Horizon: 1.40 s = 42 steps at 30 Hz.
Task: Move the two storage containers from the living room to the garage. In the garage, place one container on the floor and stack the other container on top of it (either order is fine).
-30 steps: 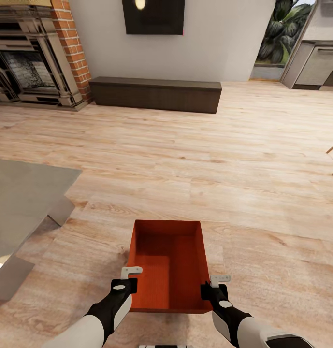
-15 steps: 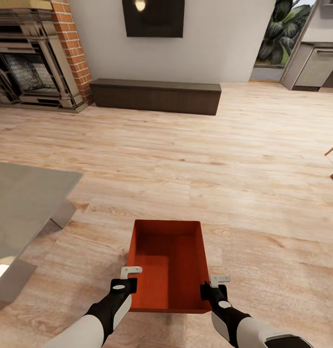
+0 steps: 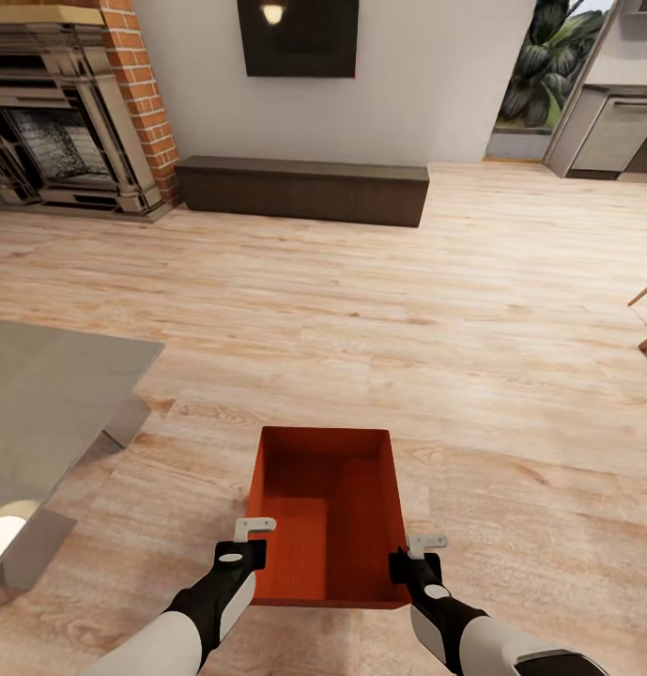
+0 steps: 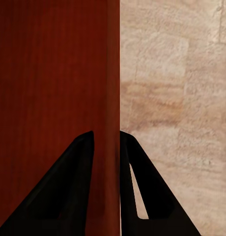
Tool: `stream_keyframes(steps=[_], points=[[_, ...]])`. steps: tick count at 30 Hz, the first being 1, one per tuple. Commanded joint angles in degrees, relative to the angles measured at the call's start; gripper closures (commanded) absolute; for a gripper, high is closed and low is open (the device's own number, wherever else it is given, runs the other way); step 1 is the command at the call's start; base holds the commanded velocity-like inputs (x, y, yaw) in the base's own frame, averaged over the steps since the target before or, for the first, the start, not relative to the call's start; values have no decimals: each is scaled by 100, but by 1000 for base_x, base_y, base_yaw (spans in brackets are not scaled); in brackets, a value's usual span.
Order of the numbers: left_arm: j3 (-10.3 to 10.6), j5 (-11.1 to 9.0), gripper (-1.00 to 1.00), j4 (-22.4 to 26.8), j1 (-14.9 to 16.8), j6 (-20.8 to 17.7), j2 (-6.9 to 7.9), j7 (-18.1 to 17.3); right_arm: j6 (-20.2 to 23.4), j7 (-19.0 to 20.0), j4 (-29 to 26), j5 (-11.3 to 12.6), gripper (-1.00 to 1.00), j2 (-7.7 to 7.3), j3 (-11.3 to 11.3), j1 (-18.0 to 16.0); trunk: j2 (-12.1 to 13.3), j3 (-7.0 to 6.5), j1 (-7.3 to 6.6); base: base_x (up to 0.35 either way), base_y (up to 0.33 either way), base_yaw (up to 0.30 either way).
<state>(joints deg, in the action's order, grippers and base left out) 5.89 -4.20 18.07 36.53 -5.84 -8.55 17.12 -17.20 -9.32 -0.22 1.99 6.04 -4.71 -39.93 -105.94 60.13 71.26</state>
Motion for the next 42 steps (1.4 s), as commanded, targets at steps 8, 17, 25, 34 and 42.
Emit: stream_keyframes(steps=[8, 17, 25, 34, 42], points=[[0, 25, 100, 4, -5, -49, 2, 99, -1, -5, -13, -102, 100, 20, 208, -6, 321, -141, -177, 0, 0, 0], [0, 24, 100, 4, -5, -49, 11, 99, -2, -7, -12, -102, 100, 20, 207, -6, 682, -302, -375, 0, 0, 0], [0, 17, 100, -4, -5, -49, 11, 99, -3, -5, -13, -102, 100, 20, 207, -6, 1003, -446, -550, 0, 0, 0], [0, 16, 100, -2, -5, -49, 11, 99, 5, -12, -13, -105, 100, 34, 207, -6, 1364, -608, -748, 0, 0, 0], [0, 16, 100, -5, -5, -49, 11, 99, 6, -65, -9, -94, 100, 29, 207, -6, 1685, -751, -924, 0, 0, 0]])
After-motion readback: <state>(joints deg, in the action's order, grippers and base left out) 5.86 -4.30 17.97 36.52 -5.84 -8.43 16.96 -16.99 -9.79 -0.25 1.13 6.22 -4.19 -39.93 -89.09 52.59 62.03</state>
